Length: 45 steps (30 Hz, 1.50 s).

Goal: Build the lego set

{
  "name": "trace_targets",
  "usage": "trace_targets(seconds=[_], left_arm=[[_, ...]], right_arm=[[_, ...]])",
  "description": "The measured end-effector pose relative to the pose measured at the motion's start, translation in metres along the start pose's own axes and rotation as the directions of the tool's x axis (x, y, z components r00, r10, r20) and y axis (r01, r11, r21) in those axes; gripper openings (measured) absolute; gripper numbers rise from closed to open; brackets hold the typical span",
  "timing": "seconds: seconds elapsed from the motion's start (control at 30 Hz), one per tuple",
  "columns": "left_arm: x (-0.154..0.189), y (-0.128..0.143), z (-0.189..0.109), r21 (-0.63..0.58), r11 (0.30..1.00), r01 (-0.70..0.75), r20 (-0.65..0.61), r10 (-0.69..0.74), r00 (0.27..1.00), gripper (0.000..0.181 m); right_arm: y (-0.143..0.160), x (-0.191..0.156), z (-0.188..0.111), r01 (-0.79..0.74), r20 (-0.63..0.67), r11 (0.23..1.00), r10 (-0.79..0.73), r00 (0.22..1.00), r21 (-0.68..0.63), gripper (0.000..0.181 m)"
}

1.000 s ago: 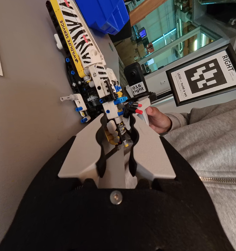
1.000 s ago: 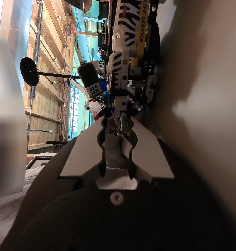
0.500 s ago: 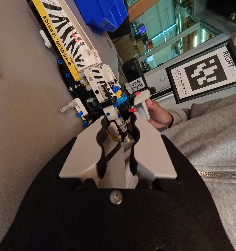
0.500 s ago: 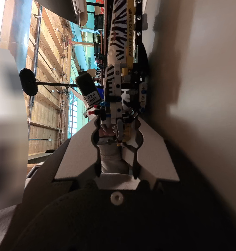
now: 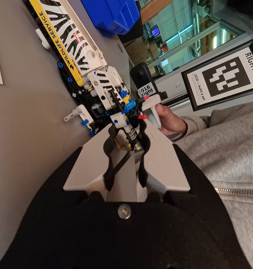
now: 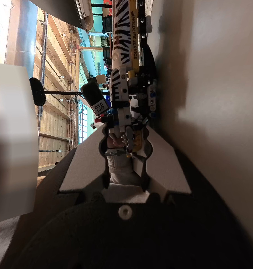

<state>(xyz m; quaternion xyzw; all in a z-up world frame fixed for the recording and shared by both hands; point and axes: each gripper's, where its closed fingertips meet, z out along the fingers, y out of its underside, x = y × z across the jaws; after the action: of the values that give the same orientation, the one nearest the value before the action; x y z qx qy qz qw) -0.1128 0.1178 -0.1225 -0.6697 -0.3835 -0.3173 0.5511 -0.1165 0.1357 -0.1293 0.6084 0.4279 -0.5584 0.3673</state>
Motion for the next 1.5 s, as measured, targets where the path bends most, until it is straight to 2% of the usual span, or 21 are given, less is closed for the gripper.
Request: trace_targets(seconds=[0.37,0.4,0.6,0.73,0.83,0.9,1.0,1.13,1.27,1.4,1.5], left_arm=[[-0.002,-0.001,0.000,0.003,1.000,-0.010,0.018,0.010,1.000,0.037],[-0.003,-0.002,-0.001,0.010,1.000,-0.017,0.028,0.016,0.999,0.037],[-0.003,-0.002,-0.001,0.008,1.000,-0.014,0.022,0.014,1.000,0.037],[-0.001,-0.002,-0.002,0.003,1.000,-0.001,0.000,0.001,1.000,0.036],[-0.001,-0.003,-0.004,0.016,1.000,0.011,-0.007,-0.010,1.000,0.036],[-0.001,-0.002,-0.004,0.018,1.000,0.012,-0.004,-0.012,1.000,0.036],[0.000,-0.002,-0.007,0.044,0.999,0.027,-0.003,-0.027,1.000,0.036],[0.002,-0.001,-0.011,0.082,0.994,0.074,-0.018,-0.073,0.997,0.035],[0.006,-0.001,-0.014,0.114,0.983,0.140,-0.058,-0.134,0.989,0.034],[0.008,-0.002,-0.014,0.147,0.972,0.184,-0.081,-0.174,0.981,0.034],[0.013,-0.001,-0.012,0.165,0.960,0.227,-0.120,-0.208,0.971,0.035]], right_arm=[[0.001,-0.002,0.000,0.004,-0.017,1.000,-0.004,1.000,-0.028,0.041],[0.000,-0.004,0.000,0.018,-0.013,1.000,-0.018,1.000,-0.026,0.031],[-0.001,-0.004,0.001,0.014,-0.012,0.999,-0.014,1.000,-0.032,0.031],[-0.002,-0.007,0.001,0.082,-0.028,0.996,-0.083,0.996,-0.042,0.031],[-0.002,-0.001,0.001,0.117,-0.084,0.992,-0.121,0.989,-0.056,0.047],[0.002,-0.002,0.004,0.119,-0.066,0.991,-0.123,0.990,-0.066,0.064],[0.009,-0.009,0.007,0.152,-0.015,0.984,-0.154,0.988,-0.089,0.062],[0.016,-0.007,0.011,0.206,-0.015,0.971,-0.209,0.978,-0.119,0.058],[0.014,-0.004,0.008,0.132,0.009,0.986,-0.132,0.991,-0.101,0.063],[0.015,-0.005,0.008,0.168,0.008,0.978,-0.169,0.986,-0.124,0.068],[0.013,-0.009,0.011,0.139,0.050,0.981,-0.133,0.990,-0.133,0.071]])
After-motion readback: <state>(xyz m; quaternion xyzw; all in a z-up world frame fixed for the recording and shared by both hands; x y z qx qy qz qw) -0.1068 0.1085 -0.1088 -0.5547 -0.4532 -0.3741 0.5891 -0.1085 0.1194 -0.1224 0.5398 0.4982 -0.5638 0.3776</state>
